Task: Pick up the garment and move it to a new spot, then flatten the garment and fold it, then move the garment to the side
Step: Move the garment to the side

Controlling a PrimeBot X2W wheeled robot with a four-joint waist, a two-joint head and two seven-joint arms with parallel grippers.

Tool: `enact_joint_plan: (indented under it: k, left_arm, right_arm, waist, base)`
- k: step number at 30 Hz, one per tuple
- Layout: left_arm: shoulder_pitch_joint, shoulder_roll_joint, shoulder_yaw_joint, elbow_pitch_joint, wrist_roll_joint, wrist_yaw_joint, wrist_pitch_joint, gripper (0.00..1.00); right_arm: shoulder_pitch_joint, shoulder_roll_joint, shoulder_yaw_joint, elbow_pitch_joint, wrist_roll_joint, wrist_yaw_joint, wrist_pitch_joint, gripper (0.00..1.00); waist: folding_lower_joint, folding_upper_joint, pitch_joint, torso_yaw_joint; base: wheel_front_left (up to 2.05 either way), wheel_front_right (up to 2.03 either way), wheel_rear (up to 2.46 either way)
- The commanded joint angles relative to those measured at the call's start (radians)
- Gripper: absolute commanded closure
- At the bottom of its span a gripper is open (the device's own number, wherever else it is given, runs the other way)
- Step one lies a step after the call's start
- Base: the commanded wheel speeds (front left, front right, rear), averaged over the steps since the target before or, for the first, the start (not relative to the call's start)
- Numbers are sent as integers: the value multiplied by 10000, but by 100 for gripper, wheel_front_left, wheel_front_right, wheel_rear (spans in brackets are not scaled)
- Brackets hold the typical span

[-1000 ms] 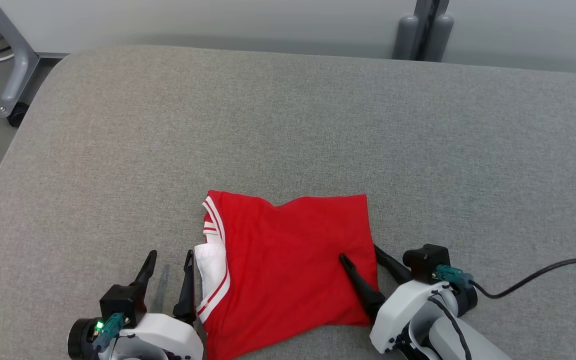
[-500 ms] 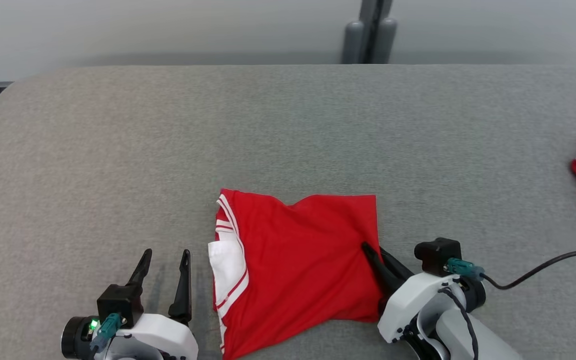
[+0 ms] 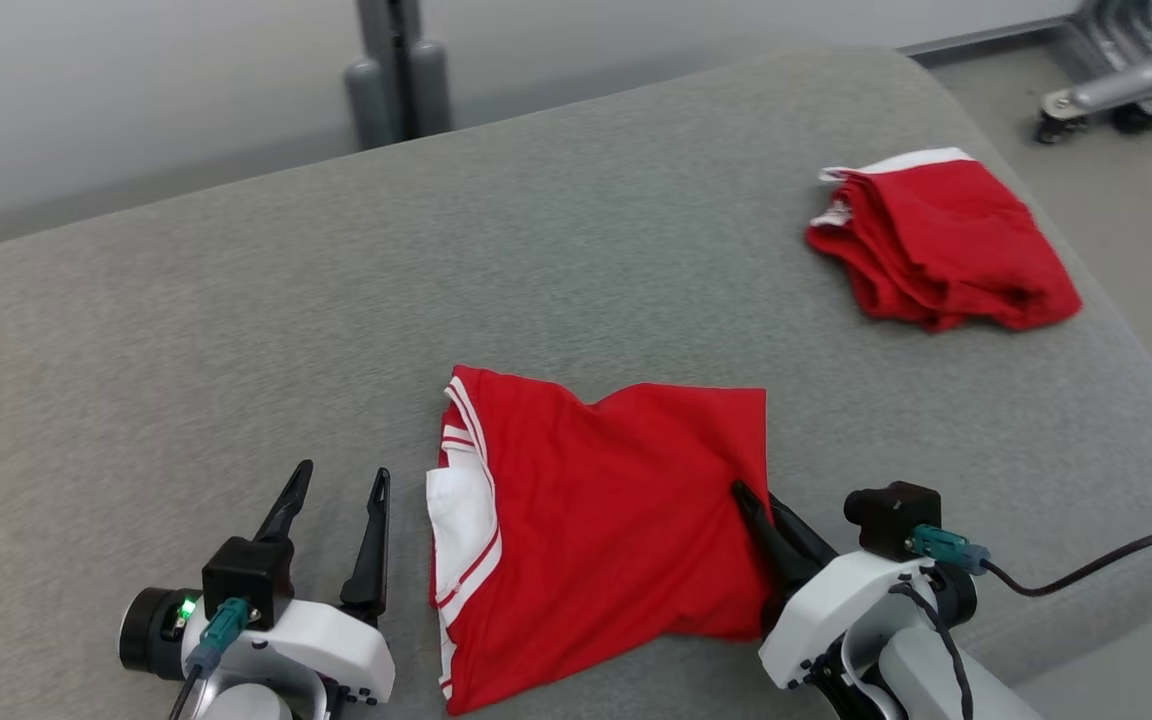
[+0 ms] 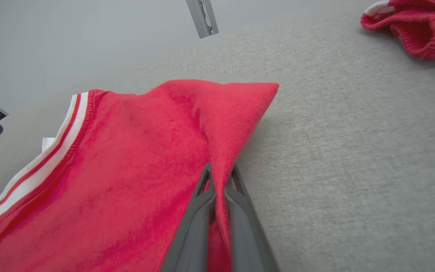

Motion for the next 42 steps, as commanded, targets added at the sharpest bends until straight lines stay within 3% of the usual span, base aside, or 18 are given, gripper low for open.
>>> enact_joint_plan:
  k: [1, 3, 7, 17, 22, 33, 42]
  left_arm:
    - [-157, 48, 34, -49, 48, -59, -9, 0]
    - [-242, 52, -8, -93, 191, -185, -10, 0]
    - [-297, 50, -222, -105, 289, -292, -9, 0]
    - [-812, 47, -782, -27, 323, -483, -9, 0]
    - [-613, 48, -554, -187, 382, -325, -9, 0]
    - [-845, 42, -574, -562, 457, -347, -10, 0]
    - [-974, 49, -529, -727, 618, -353, -10, 0]
  right_arm:
    - [65, -63, -22, -64, 66, -4, -64, 100]
    - [149, -58, -57, -224, 98, -4, -66, 100]
    - [194, -67, -170, -345, -1, -6, -65, 100]
    - [159, -63, -1103, -1071, -728, -3, -66, 100]
    - [-561, -55, -1119, -1194, -1183, -3, -67, 100]
    - [-3357, -367, -3528, 173, -3549, -4, -65, 100]
    - [-4836, -1966, -6336, 2292, -5478, -4, -59, 100]
  waist:
    - [0, 0, 165, -1225]
    - [0, 0, 206, -1858]
    - [0, 0, 274, -2298]
    - [0, 0, 675, -2377]
    - [0, 0, 786, -2291]
    - [0, 0, 1152, -454]
    - [0, 0, 1539, 860]
  base:
    - [0, 0, 0]
    - [0, 0, 0]
    - [0, 0, 0]
    - [0, 0, 0]
    - [0, 0, 0]
    - [0, 0, 0]
    - [0, 0, 0]
